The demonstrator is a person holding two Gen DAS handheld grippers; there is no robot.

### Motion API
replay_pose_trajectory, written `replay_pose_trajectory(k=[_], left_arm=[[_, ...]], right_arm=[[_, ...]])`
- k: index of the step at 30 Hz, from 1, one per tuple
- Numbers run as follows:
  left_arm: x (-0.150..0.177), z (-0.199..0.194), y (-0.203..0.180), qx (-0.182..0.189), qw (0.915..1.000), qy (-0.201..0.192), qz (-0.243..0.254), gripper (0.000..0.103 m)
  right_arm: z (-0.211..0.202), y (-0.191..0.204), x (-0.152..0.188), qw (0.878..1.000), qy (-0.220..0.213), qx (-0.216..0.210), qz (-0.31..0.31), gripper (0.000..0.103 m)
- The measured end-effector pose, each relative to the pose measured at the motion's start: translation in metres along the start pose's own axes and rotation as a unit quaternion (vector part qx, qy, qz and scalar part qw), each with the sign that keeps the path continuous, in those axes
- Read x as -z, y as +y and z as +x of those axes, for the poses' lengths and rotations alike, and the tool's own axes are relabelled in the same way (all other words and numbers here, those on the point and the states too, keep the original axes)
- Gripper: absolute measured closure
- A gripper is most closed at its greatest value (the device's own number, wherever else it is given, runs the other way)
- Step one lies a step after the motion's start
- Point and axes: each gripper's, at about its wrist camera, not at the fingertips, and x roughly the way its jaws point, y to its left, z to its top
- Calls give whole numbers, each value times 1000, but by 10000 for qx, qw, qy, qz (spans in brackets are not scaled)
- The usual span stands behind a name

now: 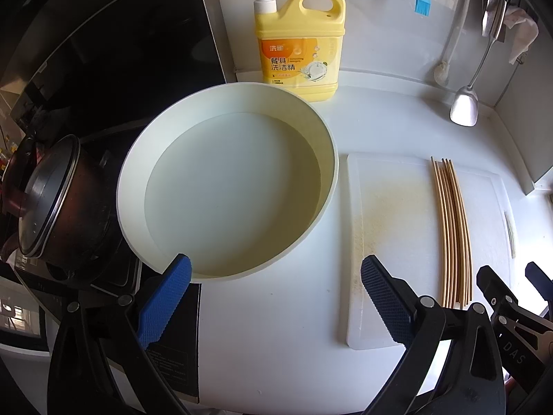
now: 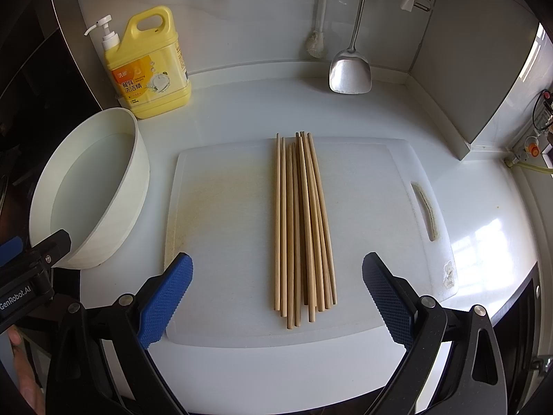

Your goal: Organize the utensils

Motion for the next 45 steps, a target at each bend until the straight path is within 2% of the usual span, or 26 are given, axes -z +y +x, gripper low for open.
replay_pose_trajectory(k=[45], left_arm=[[1, 0, 6, 6, 10000, -15, 9, 6]], right_arm=[[-2, 6, 1, 10000, -33, -25, 17, 9]])
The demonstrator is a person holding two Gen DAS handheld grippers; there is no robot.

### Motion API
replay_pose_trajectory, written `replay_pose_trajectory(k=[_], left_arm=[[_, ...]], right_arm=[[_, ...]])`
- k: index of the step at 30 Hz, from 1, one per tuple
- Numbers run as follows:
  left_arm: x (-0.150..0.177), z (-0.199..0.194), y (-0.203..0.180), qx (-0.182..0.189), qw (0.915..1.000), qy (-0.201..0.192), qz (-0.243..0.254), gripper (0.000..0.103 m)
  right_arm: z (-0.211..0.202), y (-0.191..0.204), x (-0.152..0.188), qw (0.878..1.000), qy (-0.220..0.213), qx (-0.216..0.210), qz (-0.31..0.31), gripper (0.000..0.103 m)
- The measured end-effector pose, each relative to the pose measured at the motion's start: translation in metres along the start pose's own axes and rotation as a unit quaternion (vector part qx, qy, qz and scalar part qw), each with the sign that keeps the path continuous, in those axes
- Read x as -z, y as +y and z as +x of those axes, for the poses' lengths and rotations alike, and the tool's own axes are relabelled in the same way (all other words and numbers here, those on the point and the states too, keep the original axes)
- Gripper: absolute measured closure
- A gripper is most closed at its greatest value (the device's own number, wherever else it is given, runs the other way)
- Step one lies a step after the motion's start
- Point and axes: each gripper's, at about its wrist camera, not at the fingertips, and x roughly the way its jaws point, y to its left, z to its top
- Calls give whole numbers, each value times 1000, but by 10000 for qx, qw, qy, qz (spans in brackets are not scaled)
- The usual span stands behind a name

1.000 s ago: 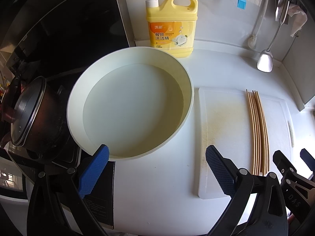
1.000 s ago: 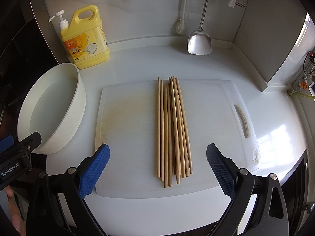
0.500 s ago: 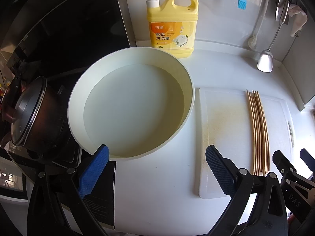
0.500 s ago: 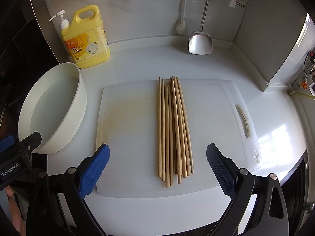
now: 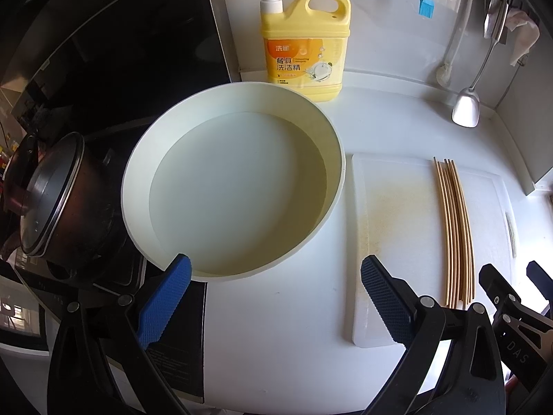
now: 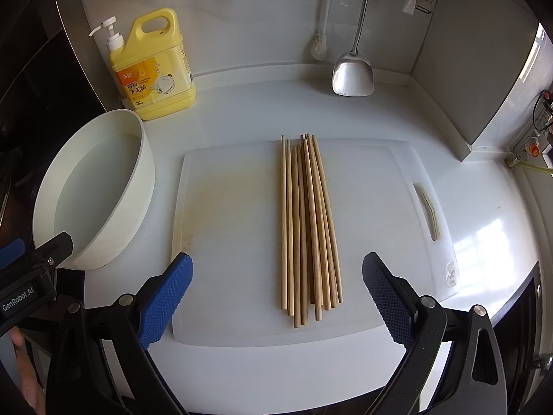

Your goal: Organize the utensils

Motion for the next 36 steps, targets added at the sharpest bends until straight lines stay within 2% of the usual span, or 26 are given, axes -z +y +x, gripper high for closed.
replay_pose_trajectory(k=[15, 20, 27, 30, 34, 36], left_arm=[[0, -3, 4, 147, 9999, -50, 67, 6], [4, 0, -5, 308, 9990, -125, 298, 6], [14, 10, -37, 757, 9942, -251, 716, 6], [18, 17, -53, 823, 9927, -268, 838, 6], [24, 26, -72, 892, 9930, -280, 719, 6], [27, 30, -82, 900, 9934, -294, 644, 6]], right_arm=[[-4, 4, 6, 9999, -34, 77, 82, 9], [-4, -5, 14, 9997, -106, 38, 230, 9], [6, -27, 34, 9992, -193, 129, 333, 9], [6, -42, 40, 9988, -394, 55, 302, 9], [13, -68, 42, 9987, -446, 121, 234, 9], [21, -83, 41, 9988, -439, -29, 232, 9]])
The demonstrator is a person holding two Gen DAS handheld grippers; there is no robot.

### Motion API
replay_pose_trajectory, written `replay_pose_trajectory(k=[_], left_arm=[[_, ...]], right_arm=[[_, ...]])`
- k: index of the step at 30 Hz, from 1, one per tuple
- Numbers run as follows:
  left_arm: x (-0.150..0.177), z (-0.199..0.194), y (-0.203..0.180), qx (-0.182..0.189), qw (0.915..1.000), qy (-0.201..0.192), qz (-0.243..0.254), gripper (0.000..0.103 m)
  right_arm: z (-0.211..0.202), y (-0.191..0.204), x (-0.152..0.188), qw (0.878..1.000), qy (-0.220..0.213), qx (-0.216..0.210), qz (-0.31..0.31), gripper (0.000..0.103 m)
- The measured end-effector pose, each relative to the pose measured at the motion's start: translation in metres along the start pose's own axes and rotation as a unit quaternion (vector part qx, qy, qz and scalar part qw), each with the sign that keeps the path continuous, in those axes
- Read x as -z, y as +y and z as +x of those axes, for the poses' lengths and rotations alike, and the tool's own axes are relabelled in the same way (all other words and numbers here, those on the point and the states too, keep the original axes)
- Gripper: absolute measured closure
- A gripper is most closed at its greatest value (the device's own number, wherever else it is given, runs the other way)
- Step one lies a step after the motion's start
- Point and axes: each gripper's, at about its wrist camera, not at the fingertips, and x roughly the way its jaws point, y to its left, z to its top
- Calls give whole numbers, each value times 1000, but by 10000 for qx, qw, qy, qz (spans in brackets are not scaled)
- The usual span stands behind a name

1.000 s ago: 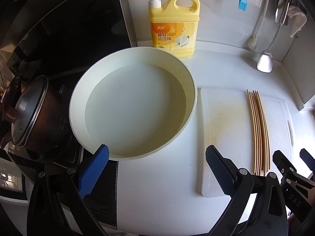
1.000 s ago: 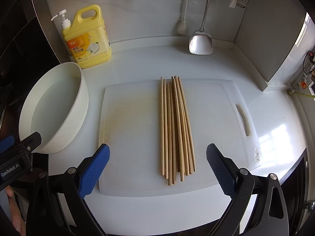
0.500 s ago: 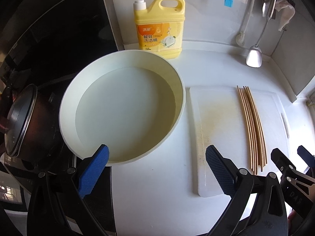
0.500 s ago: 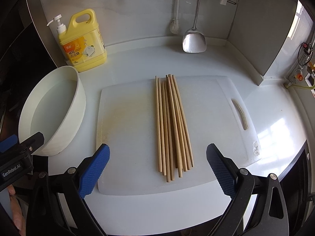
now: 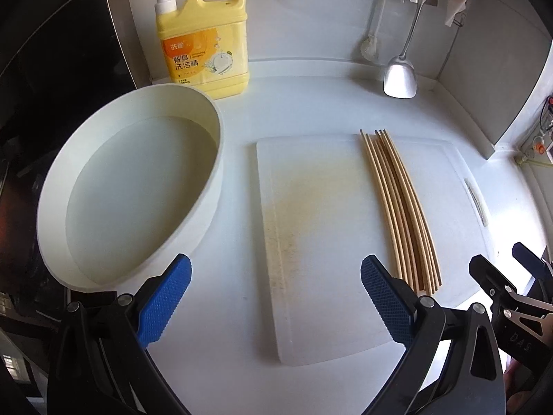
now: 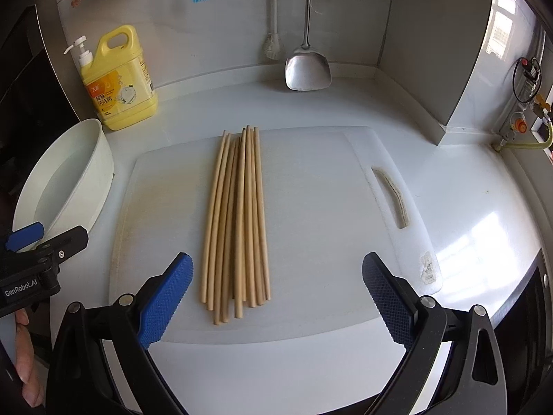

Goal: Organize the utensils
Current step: 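Move both open grippers down to the wooden chopstick bundle on the board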

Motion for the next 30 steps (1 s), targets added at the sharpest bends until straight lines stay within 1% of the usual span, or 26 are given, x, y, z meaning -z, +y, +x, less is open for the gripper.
replay_pose_trajectory(k=[2, 5, 9, 11, 17, 21, 23, 30], left_arm=[[4, 7, -13, -43, 9999, -93, -74, 6], [9, 13, -30, -211, 9994, -214, -155, 6], [13, 23, -44, -278, 9987, -278, -319, 6], [12, 27, -48, -299, 9981, -353, -407, 6], [8, 40, -50, -257, 9966, -570, -537, 6], [9, 57, -53, -217, 9970, -554, -487, 6], [10, 64, -53, -199, 9971, -553, -478, 6], [6, 71, -55, -120, 9975, -559, -410, 6]], right_arm=[[9, -13, 0, 9998, -54, -166, -52, 9], [27, -26, -1, 9993, -63, -263, -254, 9], [51, -34, -7, 9974, -32, -498, -526, 9], [59, -36, -10, 9969, -121, -558, -539, 9], [80, -37, -17, 9980, -233, -323, -487, 9], [93, -37, -20, 9984, -234, -336, -383, 9], [98, -34, -22, 9985, -269, -276, -393, 9], [105, -29, -27, 9987, -281, -125, -407, 9]])
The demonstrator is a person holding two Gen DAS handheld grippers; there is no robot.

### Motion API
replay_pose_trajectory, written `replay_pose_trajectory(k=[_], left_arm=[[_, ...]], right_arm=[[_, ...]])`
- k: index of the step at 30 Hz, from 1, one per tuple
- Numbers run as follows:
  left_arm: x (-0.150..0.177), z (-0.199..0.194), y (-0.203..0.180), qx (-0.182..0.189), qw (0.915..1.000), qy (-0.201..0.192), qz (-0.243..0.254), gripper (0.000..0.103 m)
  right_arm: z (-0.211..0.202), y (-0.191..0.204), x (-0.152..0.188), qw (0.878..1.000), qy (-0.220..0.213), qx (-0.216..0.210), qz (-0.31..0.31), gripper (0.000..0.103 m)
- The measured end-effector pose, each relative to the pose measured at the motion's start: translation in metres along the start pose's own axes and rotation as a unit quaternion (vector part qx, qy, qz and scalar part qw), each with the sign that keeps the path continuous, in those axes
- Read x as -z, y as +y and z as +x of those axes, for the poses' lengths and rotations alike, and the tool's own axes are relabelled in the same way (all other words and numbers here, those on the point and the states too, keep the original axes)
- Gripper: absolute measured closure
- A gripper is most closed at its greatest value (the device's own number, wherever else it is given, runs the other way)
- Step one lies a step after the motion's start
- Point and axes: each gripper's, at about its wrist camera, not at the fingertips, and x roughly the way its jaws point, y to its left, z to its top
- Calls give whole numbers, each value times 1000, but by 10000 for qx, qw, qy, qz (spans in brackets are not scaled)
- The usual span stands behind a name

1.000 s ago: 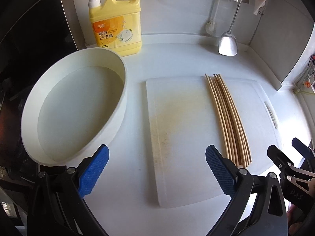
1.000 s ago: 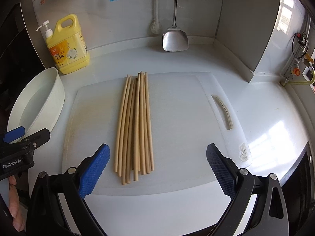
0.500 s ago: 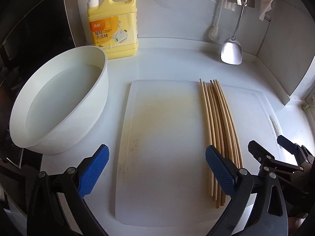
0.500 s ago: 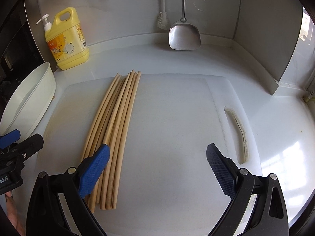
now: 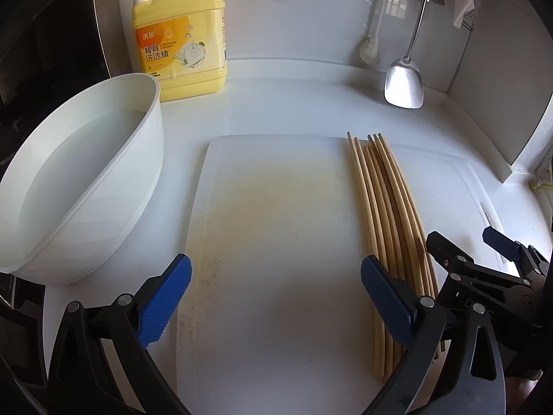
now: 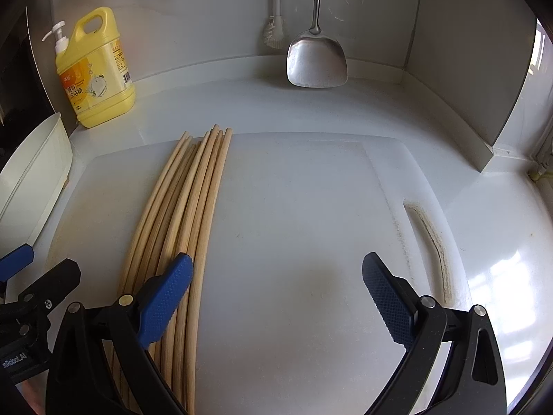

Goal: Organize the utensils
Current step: 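Move both open grippers down to the wooden chopstick bundle on the board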

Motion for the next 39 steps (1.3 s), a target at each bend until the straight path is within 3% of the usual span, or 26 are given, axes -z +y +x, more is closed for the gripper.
replay_pose_trajectory(k=[22, 39], left_arm=[[-2, 14, -12, 88, 9999, 65, 65, 6], [-4, 28, -28, 71, 9999, 104, 93, 6]], right_arm=[[6, 7, 0, 9989, -45, 300, -356, 9], [9, -23, 0, 9998, -72, 165, -32, 9]])
